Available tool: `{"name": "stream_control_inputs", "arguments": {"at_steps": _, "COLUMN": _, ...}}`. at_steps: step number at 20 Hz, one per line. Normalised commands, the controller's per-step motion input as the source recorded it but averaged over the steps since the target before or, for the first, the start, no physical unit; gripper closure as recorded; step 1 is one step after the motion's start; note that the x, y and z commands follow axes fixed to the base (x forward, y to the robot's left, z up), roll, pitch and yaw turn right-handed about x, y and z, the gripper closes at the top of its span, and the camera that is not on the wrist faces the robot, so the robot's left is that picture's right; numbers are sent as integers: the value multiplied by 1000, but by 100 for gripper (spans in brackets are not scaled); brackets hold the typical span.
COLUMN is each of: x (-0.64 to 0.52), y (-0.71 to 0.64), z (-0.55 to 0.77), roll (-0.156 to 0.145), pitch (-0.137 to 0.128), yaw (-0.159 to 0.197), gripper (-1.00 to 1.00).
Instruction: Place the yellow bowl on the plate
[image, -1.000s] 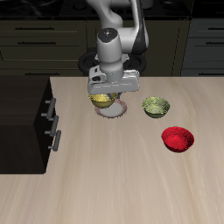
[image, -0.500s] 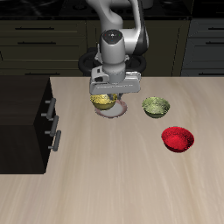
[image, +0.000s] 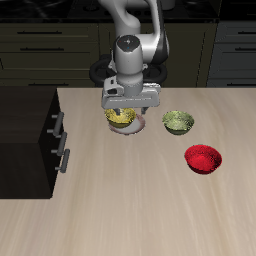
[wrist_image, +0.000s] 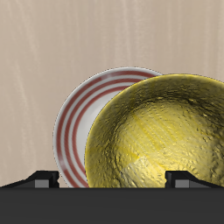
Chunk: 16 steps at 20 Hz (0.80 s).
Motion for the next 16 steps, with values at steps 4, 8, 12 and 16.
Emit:
{"name": "stream_control_inputs", "arguments": {"at_steps": 4, "x": 40, "y": 25, "z": 57, "roll": 13, "pitch": -7, "yaw": 6, "gripper": -100}}
{"name": "stream_control_inputs", "arguments": {"at_steps": 8, "x": 14, "y": 87, "z": 32, "roll": 35, "pitch": -8, "yaw": 7, "gripper": -100}}
{"name": "stream_control_inputs", "arguments": {"at_steps": 12, "x": -15, "y": 20, "z": 41, "roll": 13, "pitch": -6, "yaw": 3, "gripper": -100}}
{"name": "stream_control_inputs", "arguments": {"at_steps": 16, "x": -20, "y": 4, "z": 16, "roll": 11, "pitch": -8, "yaw": -9, "gripper": -100}}
